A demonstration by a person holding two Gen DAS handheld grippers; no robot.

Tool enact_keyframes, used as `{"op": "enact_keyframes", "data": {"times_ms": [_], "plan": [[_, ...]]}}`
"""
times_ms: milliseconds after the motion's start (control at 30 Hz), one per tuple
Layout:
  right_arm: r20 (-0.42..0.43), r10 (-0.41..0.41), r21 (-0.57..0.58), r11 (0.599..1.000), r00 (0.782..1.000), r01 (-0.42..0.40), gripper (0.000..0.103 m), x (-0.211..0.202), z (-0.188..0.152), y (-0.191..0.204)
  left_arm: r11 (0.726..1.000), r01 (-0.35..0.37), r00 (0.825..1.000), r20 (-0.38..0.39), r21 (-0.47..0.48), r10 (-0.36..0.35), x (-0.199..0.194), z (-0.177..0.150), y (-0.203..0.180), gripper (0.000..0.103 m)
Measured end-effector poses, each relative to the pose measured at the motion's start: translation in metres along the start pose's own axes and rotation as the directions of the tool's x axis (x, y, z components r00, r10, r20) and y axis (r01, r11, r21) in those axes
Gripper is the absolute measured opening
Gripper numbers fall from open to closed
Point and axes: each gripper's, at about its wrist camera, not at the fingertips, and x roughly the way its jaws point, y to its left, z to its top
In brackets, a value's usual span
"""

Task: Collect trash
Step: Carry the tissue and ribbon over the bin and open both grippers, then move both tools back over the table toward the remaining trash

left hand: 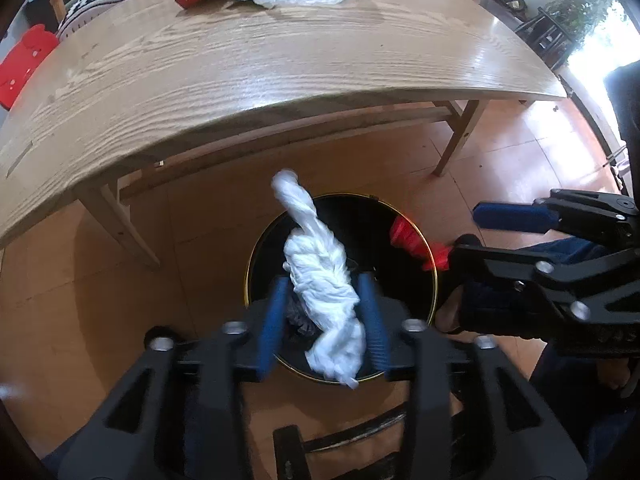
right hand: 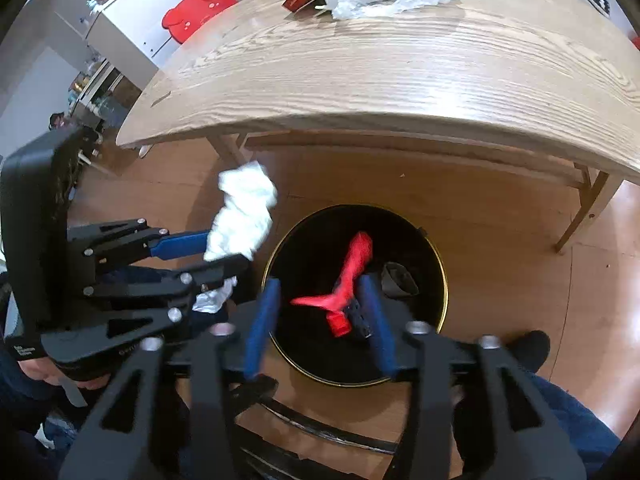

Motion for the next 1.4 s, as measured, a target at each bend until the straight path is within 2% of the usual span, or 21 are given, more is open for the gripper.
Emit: {"op": "enact_keyframes", "data": {"times_ms": [33, 167, 333, 500, 700, 800, 900, 1033, 1100, 1200, 1300, 1400], "plan": [[0.006, 0.0, 0.001, 1.0, 1.0, 0.0, 0.053, -0.001, 0.0, 0.0, 1.0, 0.003, 1.0, 0.001, -0.006, -0.003, 0.0, 0.0, 0.001, 0.054], [0.01, 0.001, 0.012, 1.0, 1.0, -0.001, 0.056, -0.003, 0.002, -0.001, 1.0, 0.006, 1.0, 0.008, -0.016, -0.006, -0.001, 0.0, 0.002, 0.061], [0.04, 0.0, 0.024, 1.0, 0.999, -0.001, 0.058, -0.009, 0.006, -0.001, 1.0, -0.002, 0.999, 0.033, -0.022, 0.003, -0.008, 0.004, 0.004, 0.061], [0.108, 0.002, 0.036, 0.999, 0.994, -0.006, 0.06, -0.026, 0.019, -0.003, 0.999, -0.01, 0.995, 0.101, -0.035, 0.014, -0.026, 0.017, 0.009, 0.062], [0.217, -0.037, 0.05, 0.998, 0.976, 0.026, 0.062, -0.054, 0.054, -0.012, 0.995, -0.048, 0.977, 0.204, -0.093, 0.067, -0.051, 0.045, 0.028, 0.069], [0.282, -0.078, 0.063, 0.996, 0.956, 0.063, 0.065, -0.07, 0.084, -0.019, 0.988, -0.097, 0.961, 0.247, -0.121, 0.124, -0.061, 0.074, 0.044, 0.073], [0.323, -0.083, 0.124, 0.991, 0.943, 0.044, 0.072, -0.08, 0.121, -0.036, 0.98, -0.134, 0.946, 0.274, -0.147, 0.171, -0.064, 0.106, 0.058, 0.076], [0.348, -0.1, 0.227, 0.974, 0.932, 0.02, 0.072, -0.075, 0.18, -0.067, 0.974, -0.119, 0.944, 0.281, -0.195, 0.172, -0.058, 0.154, 0.083, 0.079], [0.356, -0.108, 0.268, 0.963, 0.928, 0.009, 0.072, -0.066, 0.204, -0.082, 0.97, -0.135, 0.939, 0.285, -0.205, 0.191, -0.048, 0.178, 0.09, 0.079], [0.35, -0.073, 0.334, 0.941, 0.934, -0.052, 0.072, -0.047, 0.23, -0.104, 0.964, -0.156, 0.937, 0.278, -0.217, 0.214, -0.025, 0.215, 0.106, 0.08], [0.32, -0.06, 0.367, 0.928, 0.945, -0.065, 0.072, -0.026, 0.245, -0.114, 0.959, -0.167, 0.934, 0.276, -0.228, 0.228, -0.004, 0.239, 0.118, 0.08], [0.293, -0.042, 0.385, 0.92, 0.955, -0.078, 0.072, -0.009, 0.258, -0.119, 0.96, -0.139, 0.932, 0.295, -0.243, 0.21, 0.008, 0.255, 0.129, 0.08]]}}
